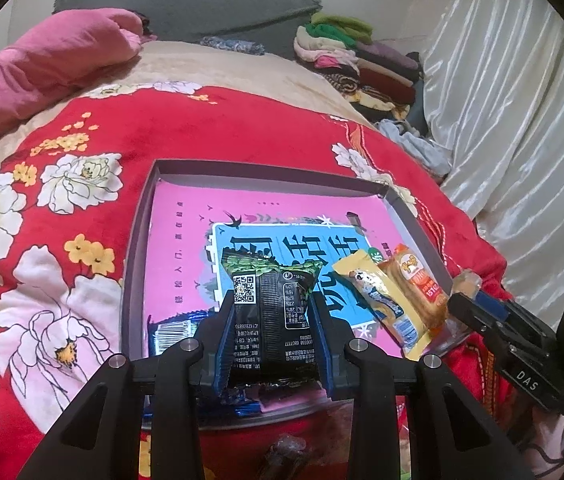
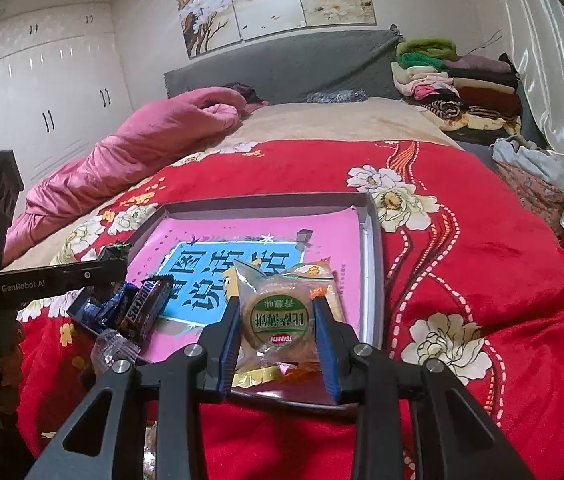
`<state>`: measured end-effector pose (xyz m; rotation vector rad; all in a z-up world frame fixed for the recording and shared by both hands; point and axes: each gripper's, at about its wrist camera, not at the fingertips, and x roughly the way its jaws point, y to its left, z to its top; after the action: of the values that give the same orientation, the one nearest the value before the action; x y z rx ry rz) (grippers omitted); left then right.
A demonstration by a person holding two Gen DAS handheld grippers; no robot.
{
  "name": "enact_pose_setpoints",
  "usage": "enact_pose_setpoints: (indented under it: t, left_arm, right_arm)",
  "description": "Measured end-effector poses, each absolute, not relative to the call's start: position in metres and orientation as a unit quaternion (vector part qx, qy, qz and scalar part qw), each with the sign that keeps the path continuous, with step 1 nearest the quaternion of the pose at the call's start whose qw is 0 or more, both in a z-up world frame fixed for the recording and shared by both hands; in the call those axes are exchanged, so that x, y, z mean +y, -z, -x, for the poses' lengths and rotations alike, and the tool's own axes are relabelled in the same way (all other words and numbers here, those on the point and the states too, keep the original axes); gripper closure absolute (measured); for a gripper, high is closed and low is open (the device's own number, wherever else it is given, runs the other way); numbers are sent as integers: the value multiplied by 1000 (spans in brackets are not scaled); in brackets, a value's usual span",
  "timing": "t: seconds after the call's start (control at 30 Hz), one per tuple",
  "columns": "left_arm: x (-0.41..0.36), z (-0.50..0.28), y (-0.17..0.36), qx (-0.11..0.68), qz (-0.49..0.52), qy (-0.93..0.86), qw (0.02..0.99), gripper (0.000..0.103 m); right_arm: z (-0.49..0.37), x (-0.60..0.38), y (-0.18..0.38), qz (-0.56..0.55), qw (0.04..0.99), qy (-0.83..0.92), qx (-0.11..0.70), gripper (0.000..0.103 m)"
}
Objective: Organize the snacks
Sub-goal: 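Carry the black-green pack over the tray while the right tool carries the pastry into the tray, then release the black-green pack onto the blue pack while the right tool releases the pastry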
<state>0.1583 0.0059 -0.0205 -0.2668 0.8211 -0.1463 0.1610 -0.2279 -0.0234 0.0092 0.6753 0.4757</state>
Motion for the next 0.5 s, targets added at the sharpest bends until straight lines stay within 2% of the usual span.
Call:
enact_pose_setpoints:
  t: [0.5]
  left_arm:
    - [-16,-160,28,405,108,113,901,68]
  right_arm:
    - [-156,-207,33,42,905,-256,339,68]
